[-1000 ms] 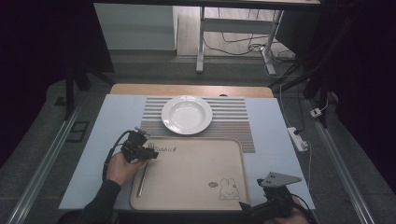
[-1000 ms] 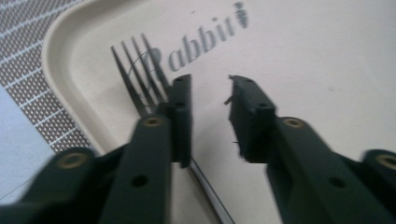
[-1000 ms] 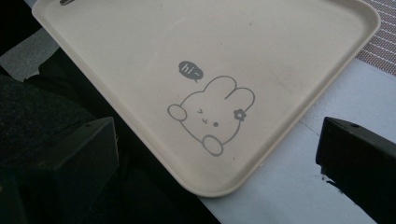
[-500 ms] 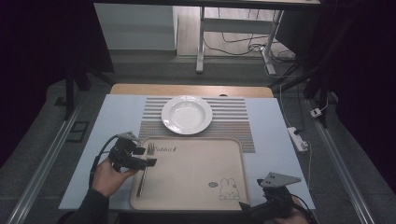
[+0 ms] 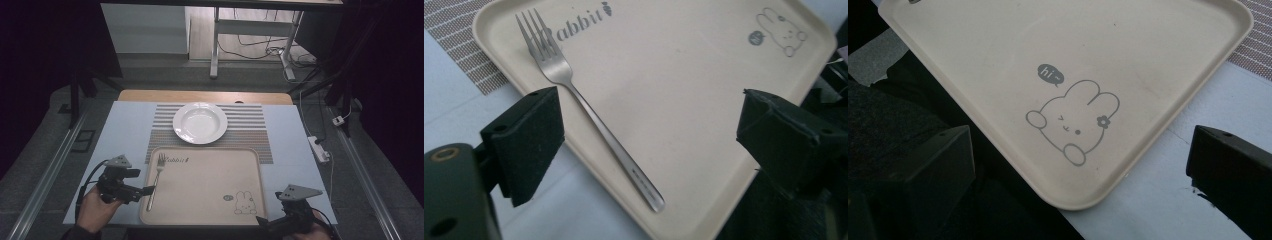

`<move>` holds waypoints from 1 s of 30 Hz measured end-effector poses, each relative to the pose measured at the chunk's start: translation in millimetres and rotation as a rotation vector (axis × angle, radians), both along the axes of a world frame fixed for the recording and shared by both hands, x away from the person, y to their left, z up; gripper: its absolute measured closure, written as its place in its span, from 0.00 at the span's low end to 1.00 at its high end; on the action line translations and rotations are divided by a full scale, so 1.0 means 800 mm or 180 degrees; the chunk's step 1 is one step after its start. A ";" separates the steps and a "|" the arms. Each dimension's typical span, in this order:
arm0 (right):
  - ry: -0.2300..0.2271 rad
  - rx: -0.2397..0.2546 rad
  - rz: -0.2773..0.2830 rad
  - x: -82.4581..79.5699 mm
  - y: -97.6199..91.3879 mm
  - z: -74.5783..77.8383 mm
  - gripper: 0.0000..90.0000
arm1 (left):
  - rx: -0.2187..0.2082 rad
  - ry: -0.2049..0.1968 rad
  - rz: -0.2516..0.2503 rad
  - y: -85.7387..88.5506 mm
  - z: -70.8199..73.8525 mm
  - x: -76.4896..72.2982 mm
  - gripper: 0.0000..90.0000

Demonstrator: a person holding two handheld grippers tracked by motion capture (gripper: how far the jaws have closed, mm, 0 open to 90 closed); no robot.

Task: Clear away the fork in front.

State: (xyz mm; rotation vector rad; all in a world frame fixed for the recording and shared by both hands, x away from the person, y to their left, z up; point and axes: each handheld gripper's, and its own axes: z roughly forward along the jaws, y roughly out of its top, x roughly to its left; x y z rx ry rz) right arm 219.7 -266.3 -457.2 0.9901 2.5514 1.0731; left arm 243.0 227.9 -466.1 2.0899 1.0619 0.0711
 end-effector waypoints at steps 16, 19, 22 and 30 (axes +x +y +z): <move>0.0033 -0.0006 -0.0033 0.001 0.000 -0.001 0.00 | -0.0125 -0.0092 0.0185 0.047 -0.005 -0.051 0.00; 0.0045 0.0000 -0.0044 0.002 -0.001 -0.001 0.00 | -0.0142 -0.0093 0.0219 0.054 -0.007 -0.058 0.00; 0.0047 0.0000 -0.0054 0.002 -0.001 0.000 0.00 | -0.0181 -0.0096 0.0248 0.061 -0.009 -0.064 0.00; 0.0047 -0.0020 -0.0064 0.002 0.000 -0.001 0.00 | -0.0127 -0.0056 0.0294 0.067 -0.012 -0.075 0.00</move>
